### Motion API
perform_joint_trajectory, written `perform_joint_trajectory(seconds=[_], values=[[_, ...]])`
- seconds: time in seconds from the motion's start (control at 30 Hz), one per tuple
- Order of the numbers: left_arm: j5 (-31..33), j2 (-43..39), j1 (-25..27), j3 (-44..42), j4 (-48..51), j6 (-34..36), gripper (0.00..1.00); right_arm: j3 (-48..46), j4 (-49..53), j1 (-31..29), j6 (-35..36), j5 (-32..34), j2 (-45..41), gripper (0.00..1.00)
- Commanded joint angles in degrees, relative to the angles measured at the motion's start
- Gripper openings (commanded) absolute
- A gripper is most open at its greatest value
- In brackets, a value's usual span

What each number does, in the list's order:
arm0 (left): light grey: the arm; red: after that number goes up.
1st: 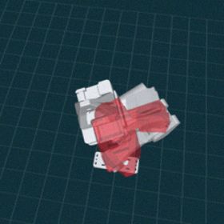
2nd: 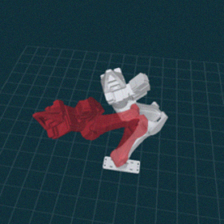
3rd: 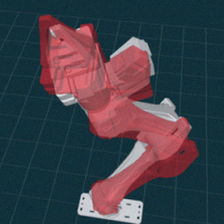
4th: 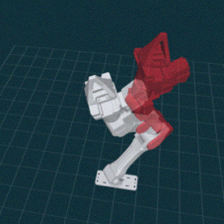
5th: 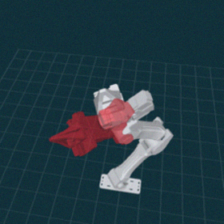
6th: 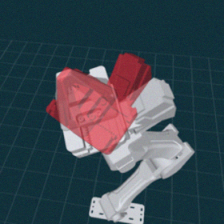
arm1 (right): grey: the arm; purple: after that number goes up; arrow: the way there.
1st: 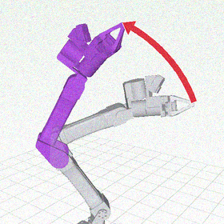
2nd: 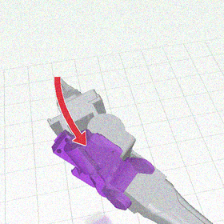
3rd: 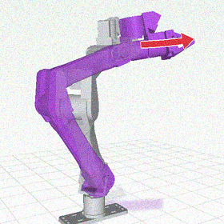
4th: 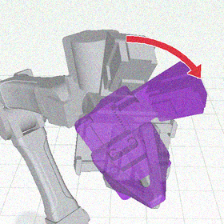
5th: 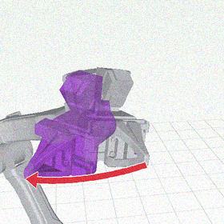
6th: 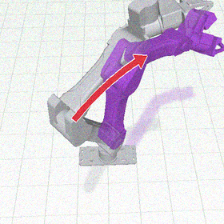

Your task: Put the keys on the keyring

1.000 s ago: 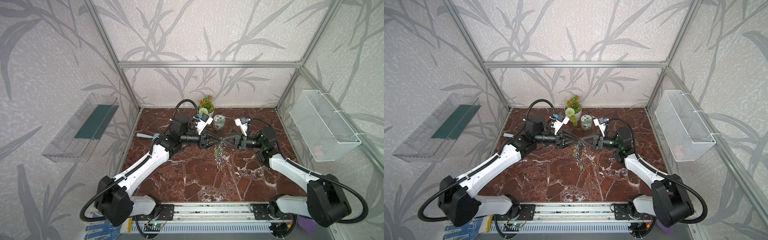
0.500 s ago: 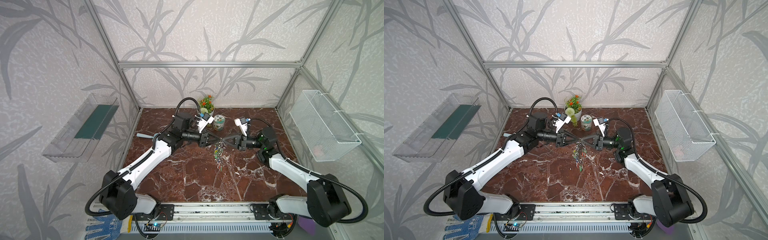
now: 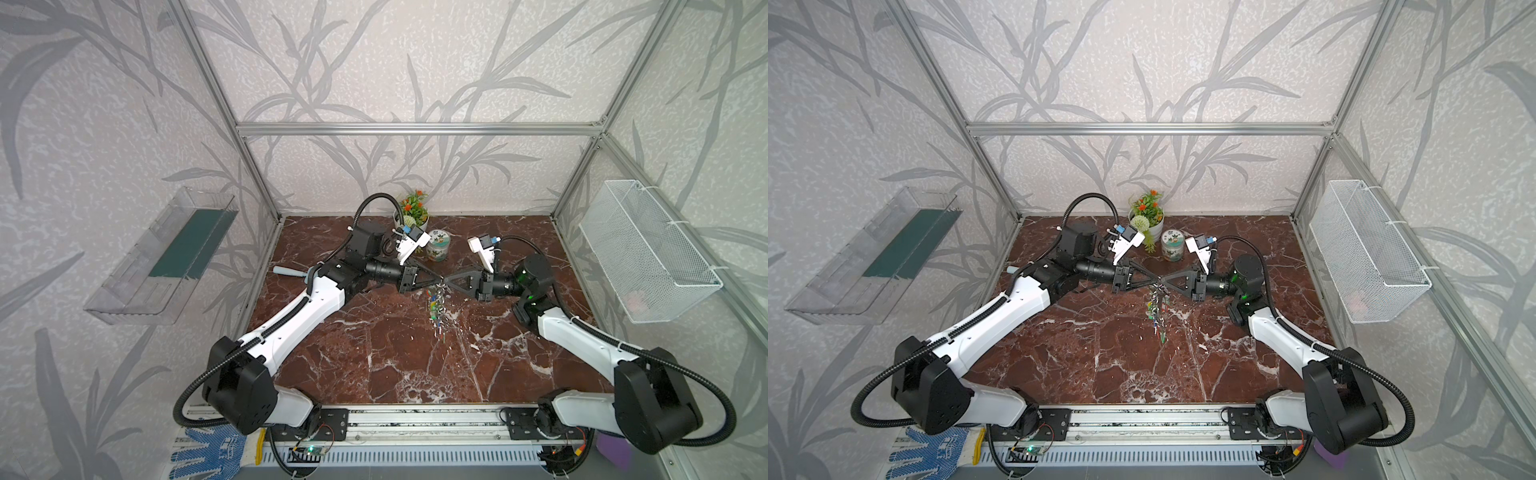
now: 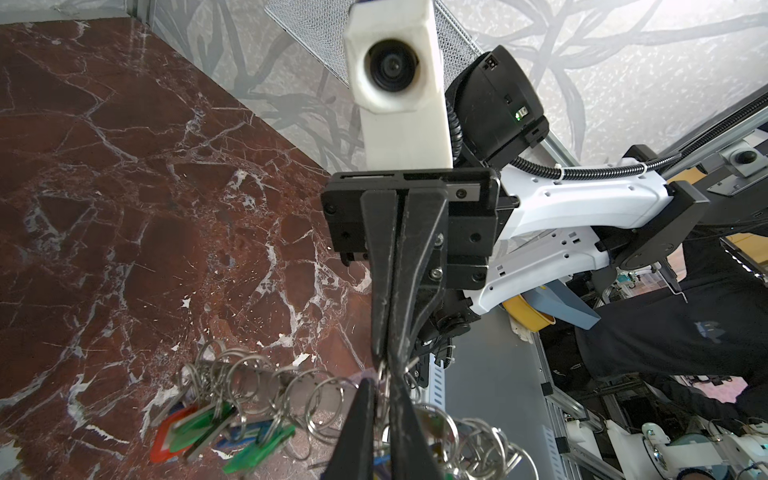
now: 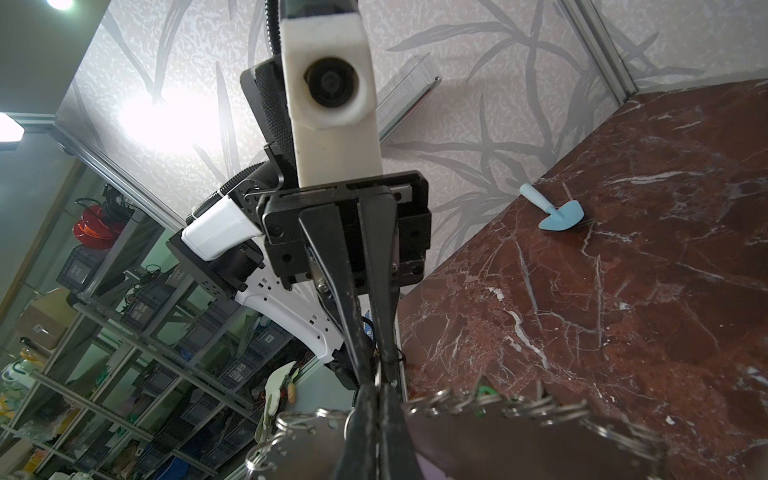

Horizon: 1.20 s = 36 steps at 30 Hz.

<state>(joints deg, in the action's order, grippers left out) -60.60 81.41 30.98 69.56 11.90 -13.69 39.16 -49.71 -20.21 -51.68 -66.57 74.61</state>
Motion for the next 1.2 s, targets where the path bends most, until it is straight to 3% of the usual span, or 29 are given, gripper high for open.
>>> perform_joint_trajectory(seconds=[0.0,0.1,0.23,0.4,0.53,0.63,0.77,1.17], values=[[-1.3,0.8,0.4,2.4,1.4,1.7,0.11,2.3,-3.8,-0.3,-0.3,-0.2,-0.4,0.00],[-1.3,1.1,0.6,2.7,2.0,1.9,0.11,2.3,-3.9,-0.3,-0.2,-0.2,-0.4,0.00],[-0.9,1.1,0.6,2.5,1.7,1.5,0.00,2.2,-3.6,-0.3,0.0,-0.2,-0.4,0.00],[0.2,0.5,0.7,2.0,0.9,1.2,0.00,2.2,-3.1,-0.2,0.3,-0.2,-0.6,0.00],[5.2,-1.9,0.7,0.0,-4.6,-1.1,0.00,2.8,-0.2,-0.3,0.8,0.2,-2.2,0.00],[9.2,-5.2,0.7,-2.9,-12.4,-4.7,0.00,2.8,8.3,-0.1,5.4,1.9,-6.8,0.16],[14.6,-9.9,2.3,-6.4,-16.2,-2.4,0.00,3.2,20.0,1.1,11.6,5.3,-12.0,0.31],[27.6,-16.9,8.6,-20.3,-39.5,-6.3,0.00,7.5,18.2,1.2,10.3,3.9,-8.6,0.34]])
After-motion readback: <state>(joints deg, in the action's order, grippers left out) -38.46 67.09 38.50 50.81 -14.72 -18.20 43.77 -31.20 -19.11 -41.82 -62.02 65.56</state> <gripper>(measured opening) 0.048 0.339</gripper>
